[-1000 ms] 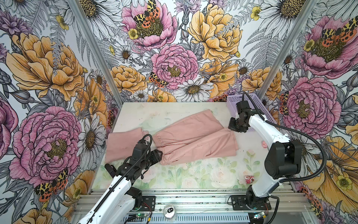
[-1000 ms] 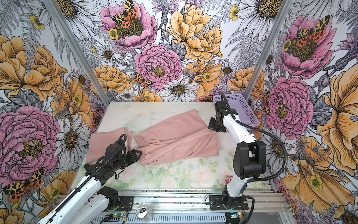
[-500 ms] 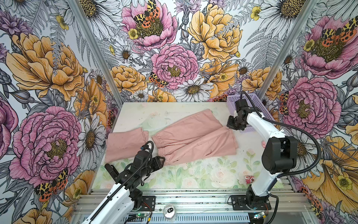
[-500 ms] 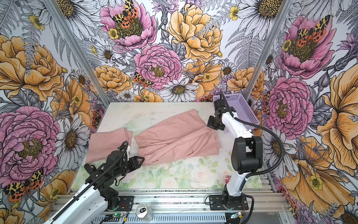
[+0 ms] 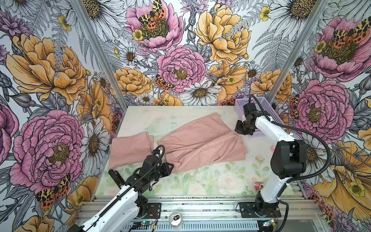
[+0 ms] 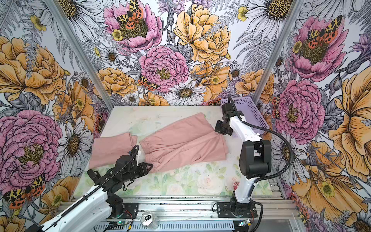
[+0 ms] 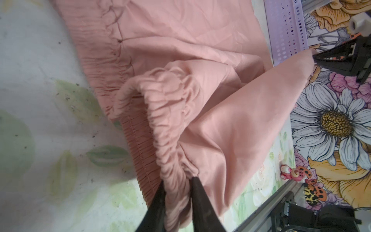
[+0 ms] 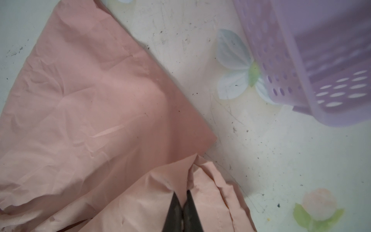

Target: Fold and stack the mixed laundry pile

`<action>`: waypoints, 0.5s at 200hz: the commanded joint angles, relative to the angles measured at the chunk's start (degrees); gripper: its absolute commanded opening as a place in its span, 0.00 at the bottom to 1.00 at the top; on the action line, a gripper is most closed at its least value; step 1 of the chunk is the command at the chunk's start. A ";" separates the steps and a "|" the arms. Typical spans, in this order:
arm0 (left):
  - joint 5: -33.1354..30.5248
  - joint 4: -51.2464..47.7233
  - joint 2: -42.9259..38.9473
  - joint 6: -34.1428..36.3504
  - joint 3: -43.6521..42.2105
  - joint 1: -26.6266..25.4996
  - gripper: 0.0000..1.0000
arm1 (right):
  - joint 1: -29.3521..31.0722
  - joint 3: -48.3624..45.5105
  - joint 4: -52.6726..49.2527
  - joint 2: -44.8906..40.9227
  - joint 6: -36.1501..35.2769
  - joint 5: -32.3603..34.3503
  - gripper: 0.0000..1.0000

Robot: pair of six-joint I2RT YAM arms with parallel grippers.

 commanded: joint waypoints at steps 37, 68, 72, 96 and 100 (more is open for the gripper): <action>-0.18 -4.44 -0.17 -0.31 7.26 0.16 0.00 | -1.06 -0.91 0.65 -4.08 -0.66 -1.03 0.00; -0.21 -9.91 -1.94 -2.81 10.96 0.54 0.00 | -2.25 -3.91 -2.21 -10.93 -1.76 -1.74 0.00; -0.27 -10.65 -2.24 -3.32 11.37 0.58 0.00 | -2.49 -4.13 -2.83 -11.87 -1.91 -1.91 0.00; 0.45 -14.89 -3.84 -6.16 13.50 0.94 0.00 | -3.33 -3.71 -7.41 -16.90 -3.18 -2.02 0.00; 0.70 -15.54 -4.00 -6.69 13.86 0.95 0.00 | -3.47 -3.46 -8.18 -17.66 -3.34 -1.95 0.00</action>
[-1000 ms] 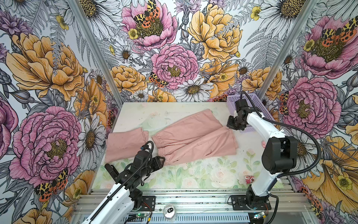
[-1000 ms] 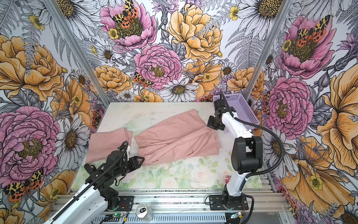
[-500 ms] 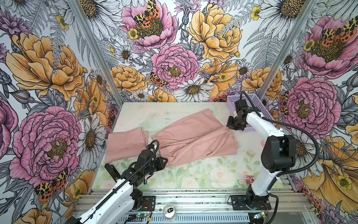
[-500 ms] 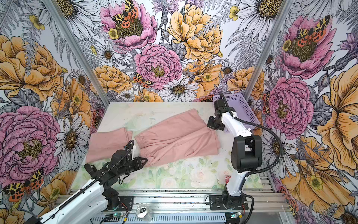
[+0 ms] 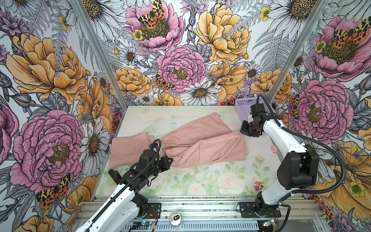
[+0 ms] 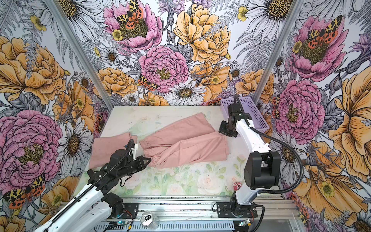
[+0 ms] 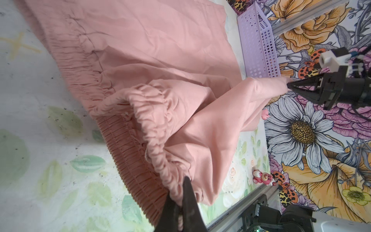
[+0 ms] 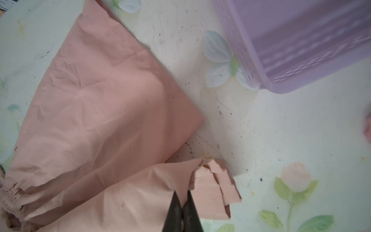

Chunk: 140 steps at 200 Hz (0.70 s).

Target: Fold and stack the mixed laundry pile

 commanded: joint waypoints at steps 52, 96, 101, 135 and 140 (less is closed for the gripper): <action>3.28 -11.65 -3.27 -10.02 5.53 -0.02 0.00 | -3.03 5.86 -13.64 -12.82 -4.35 0.95 0.00; 1.20 -18.60 -4.39 -14.09 9.14 -5.54 0.00 | -4.01 11.41 -19.53 -16.51 -5.12 1.80 0.00; 0.65 -19.63 -4.80 -14.61 9.59 -5.91 0.00 | -4.03 12.49 -20.14 -16.60 -5.08 1.71 0.00; -2.29 -22.70 -7.19 -18.74 10.25 -6.10 0.00 | -2.55 23.73 -19.59 -11.18 -5.34 0.99 0.00; -2.61 -22.58 -6.99 -18.98 10.01 -5.90 0.00 | -1.83 25.77 -19.07 -9.44 -5.47 1.08 0.00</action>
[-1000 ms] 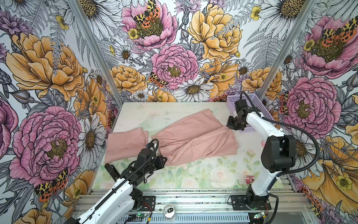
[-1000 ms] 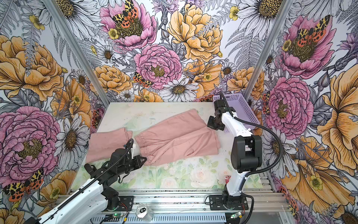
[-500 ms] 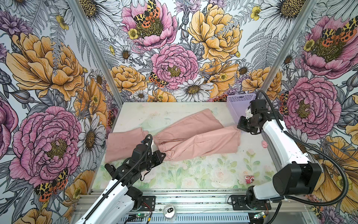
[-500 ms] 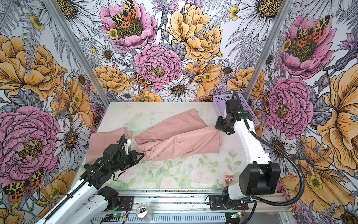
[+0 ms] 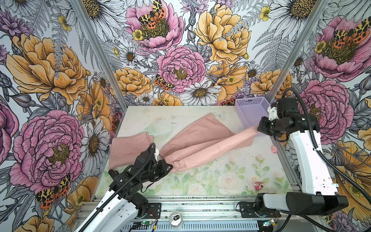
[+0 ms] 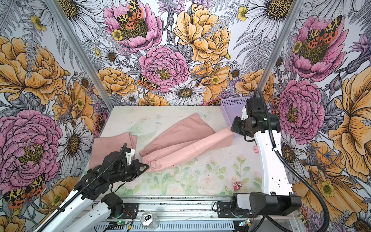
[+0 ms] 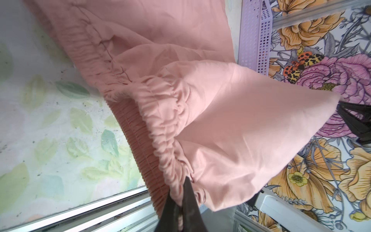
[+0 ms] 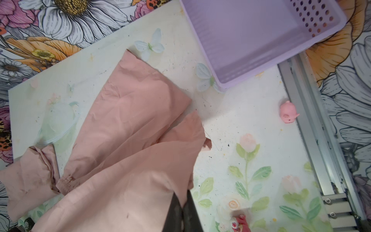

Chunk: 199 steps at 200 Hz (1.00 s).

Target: Fold and stack the mixed laundry pile

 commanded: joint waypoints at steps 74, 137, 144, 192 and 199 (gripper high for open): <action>-1.78 2.76 5.01 -2.28 -5.90 7.41 0.00 | 11.37 39.24 4.80 40.18 -2.91 -0.71 0.00; 0.78 7.73 3.98 -2.74 -11.72 15.46 0.00 | 12.94 55.49 5.30 59.58 -1.16 -2.45 0.00; 1.31 8.85 5.76 -1.65 -11.42 16.76 0.00 | 13.00 55.47 6.01 60.30 -0.85 -2.25 0.00; 4.59 15.19 17.78 6.19 -9.95 23.92 0.00 | 13.12 55.49 11.78 65.78 0.47 -3.67 0.00; 5.04 16.03 19.18 6.93 -9.90 24.58 0.00 | 13.13 55.42 12.53 66.72 0.69 -3.91 0.00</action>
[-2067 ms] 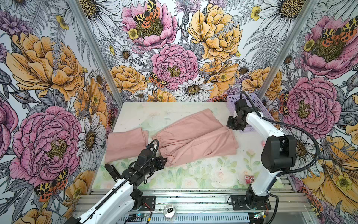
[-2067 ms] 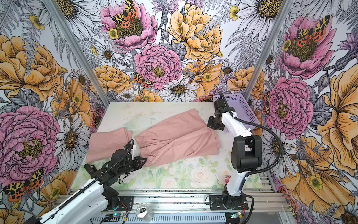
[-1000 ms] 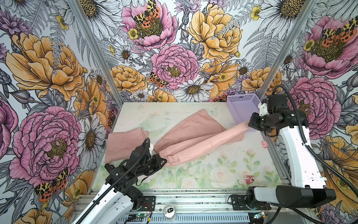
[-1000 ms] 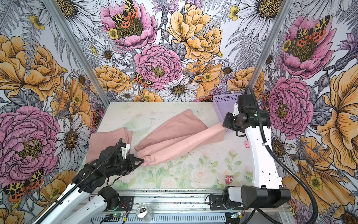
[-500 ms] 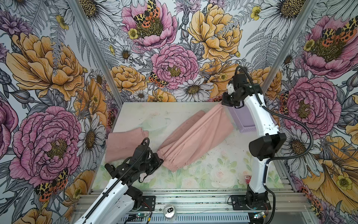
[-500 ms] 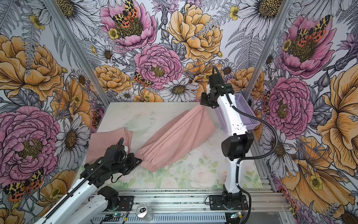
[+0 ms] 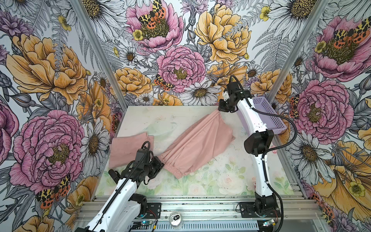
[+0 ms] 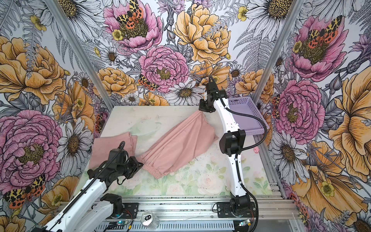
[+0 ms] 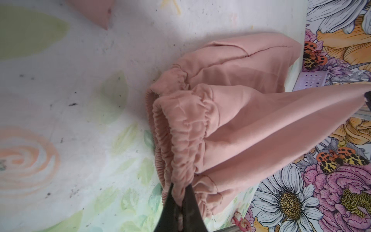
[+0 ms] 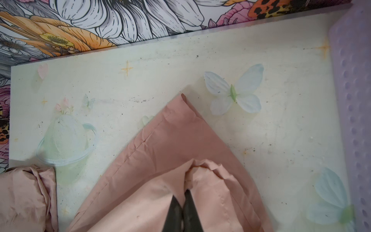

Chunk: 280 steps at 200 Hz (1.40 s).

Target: Fold and stack the mixed laundry pile

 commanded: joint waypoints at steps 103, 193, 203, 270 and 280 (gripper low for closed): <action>2.11 9.31 18.48 9.99 7.19 7.16 0.00 | 0.01 1.67 13.39 12.23 4.69 0.68 0.00; 0.38 11.21 31.56 13.50 14.66 9.40 0.00 | -0.47 0.98 13.73 11.98 4.37 0.20 0.29; 0.27 10.99 34.00 14.40 15.91 9.40 0.00 | -0.76 -0.41 13.73 10.00 3.62 1.50 0.39; -1.03 9.19 39.95 17.10 21.54 9.97 0.02 | -5.07 -28.82 14.47 -10.94 -3.01 4.81 0.61; -1.15 8.73 40.54 17.41 22.08 10.02 0.02 | -5.90 -35.11 15.77 -14.51 -3.74 3.56 0.61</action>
